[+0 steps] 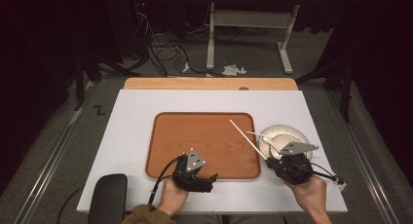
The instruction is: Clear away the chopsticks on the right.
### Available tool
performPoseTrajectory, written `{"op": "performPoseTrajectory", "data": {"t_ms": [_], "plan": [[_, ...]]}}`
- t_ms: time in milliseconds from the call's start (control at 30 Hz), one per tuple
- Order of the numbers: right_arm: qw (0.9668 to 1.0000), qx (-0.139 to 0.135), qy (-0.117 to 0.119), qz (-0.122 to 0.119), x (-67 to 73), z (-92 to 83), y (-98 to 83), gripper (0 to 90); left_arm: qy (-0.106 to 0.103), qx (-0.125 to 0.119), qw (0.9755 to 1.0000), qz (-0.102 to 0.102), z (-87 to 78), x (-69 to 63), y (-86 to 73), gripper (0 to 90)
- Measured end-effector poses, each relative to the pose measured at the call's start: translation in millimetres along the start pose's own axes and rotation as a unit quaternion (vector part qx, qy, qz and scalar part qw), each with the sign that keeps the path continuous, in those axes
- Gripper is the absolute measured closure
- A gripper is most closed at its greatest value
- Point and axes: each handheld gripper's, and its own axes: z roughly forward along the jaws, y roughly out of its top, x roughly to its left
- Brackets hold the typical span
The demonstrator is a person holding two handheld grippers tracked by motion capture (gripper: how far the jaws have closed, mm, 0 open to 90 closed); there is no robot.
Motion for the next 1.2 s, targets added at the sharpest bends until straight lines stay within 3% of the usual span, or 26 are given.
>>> {"op": "performPoseTrajectory", "data": {"t_ms": [333, 567, 833, 1200], "plan": [[0.9992, 0.041, 0.007, -0.002, 15.1, 46.6, 10.3, 85.3, 0.002, -0.002, 1.0000, 0.000, -3.0, 0.3, -0.4, 16.3], [0.9982, 0.060, -0.006, -0.005, 14.9, 66.6, 14.5, 85.2, 0.008, 0.001, 1.0000, 0.003, -5.9, 0.0, -2.8, 16.3], [0.9977, 0.068, -0.004, -0.007, 10.9, 87.7, 22.4, 85.1, 0.025, 0.001, 0.9996, -0.014, -15.1, 2.8, -10.8, 16.3], [0.9972, 0.075, 0.000, 0.001, 2.3, 111.9, 36.5, 84.4, 0.064, -0.003, 0.9969, -0.047, -33.3, 6.5, -25.1, 16.3]]}}
